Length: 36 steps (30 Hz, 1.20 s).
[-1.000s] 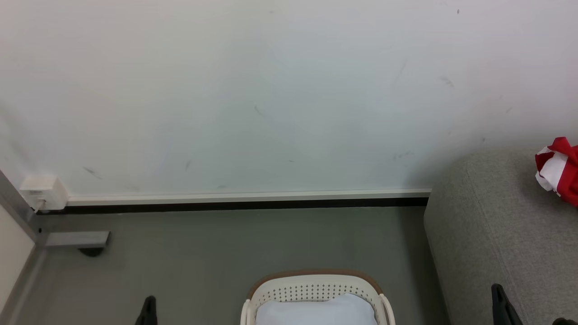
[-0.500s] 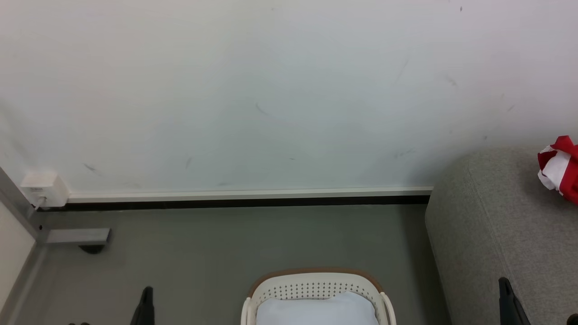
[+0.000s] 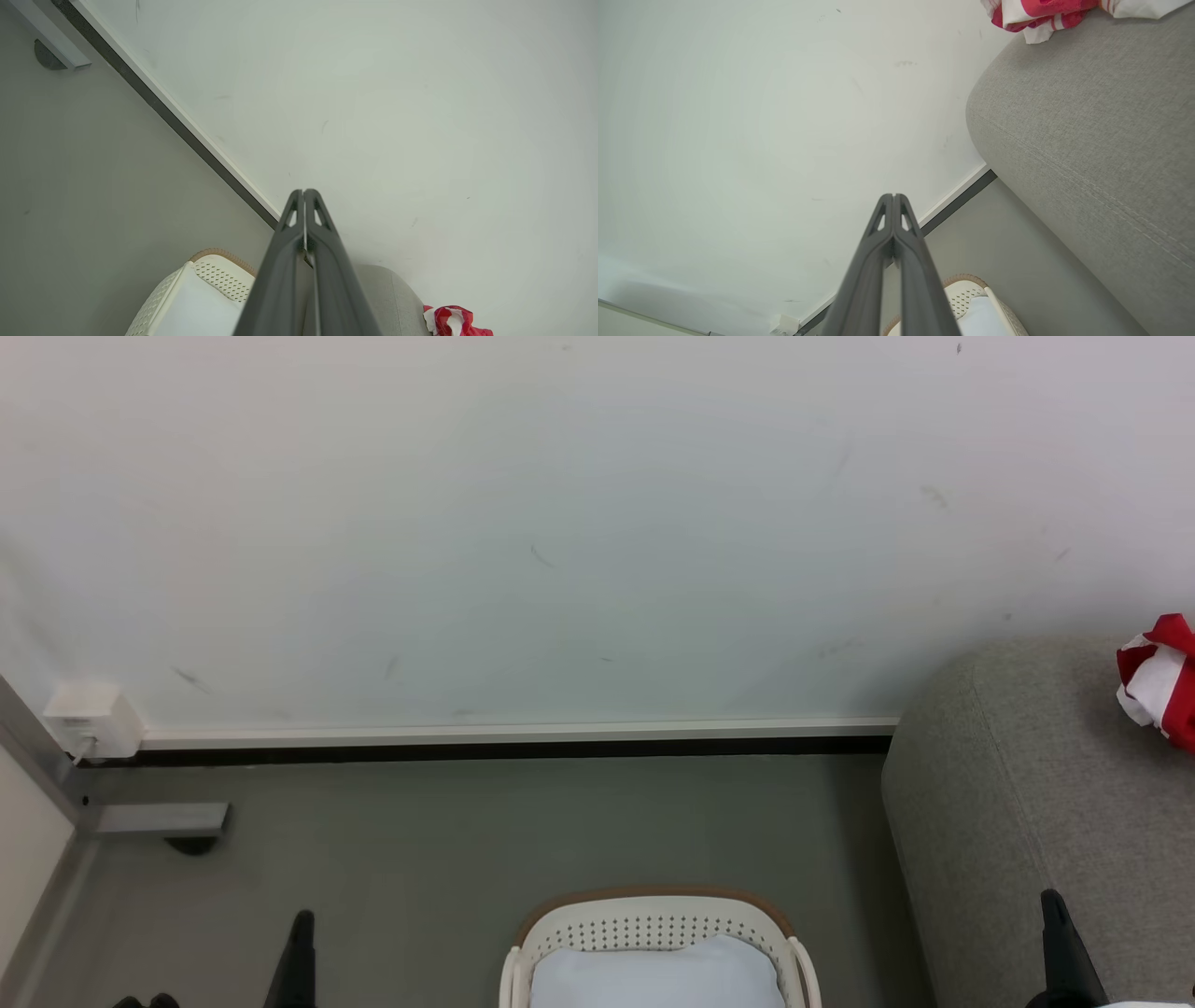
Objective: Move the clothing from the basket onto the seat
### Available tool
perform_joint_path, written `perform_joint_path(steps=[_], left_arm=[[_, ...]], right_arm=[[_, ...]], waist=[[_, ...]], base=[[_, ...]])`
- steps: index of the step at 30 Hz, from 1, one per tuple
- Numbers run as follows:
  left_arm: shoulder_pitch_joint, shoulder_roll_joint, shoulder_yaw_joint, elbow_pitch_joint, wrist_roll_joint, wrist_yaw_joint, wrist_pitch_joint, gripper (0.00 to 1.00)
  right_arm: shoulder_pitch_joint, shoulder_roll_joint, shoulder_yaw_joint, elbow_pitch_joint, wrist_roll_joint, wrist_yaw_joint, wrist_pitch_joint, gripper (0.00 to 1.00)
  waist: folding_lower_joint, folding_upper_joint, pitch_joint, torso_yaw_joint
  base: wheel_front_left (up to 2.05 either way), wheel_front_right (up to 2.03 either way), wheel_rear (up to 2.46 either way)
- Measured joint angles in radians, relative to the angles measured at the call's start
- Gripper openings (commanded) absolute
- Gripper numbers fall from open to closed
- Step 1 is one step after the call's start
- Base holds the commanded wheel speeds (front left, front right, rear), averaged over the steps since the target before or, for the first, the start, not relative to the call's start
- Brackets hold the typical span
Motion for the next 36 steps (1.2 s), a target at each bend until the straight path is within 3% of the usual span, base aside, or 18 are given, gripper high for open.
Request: perform_joint_path(steps=[36], left_arm=[[-0.062,0.002,0.027,0.001,-0.367,-0.017,0.095,0.0]], right_arm=[[-0.048,-0.002,-0.031,-0.011,0.366,0.0,0.097,0.0]], waist=[[0.0,0.0,0.02,0.008]], base=[[0.0,0.0,0.0]])
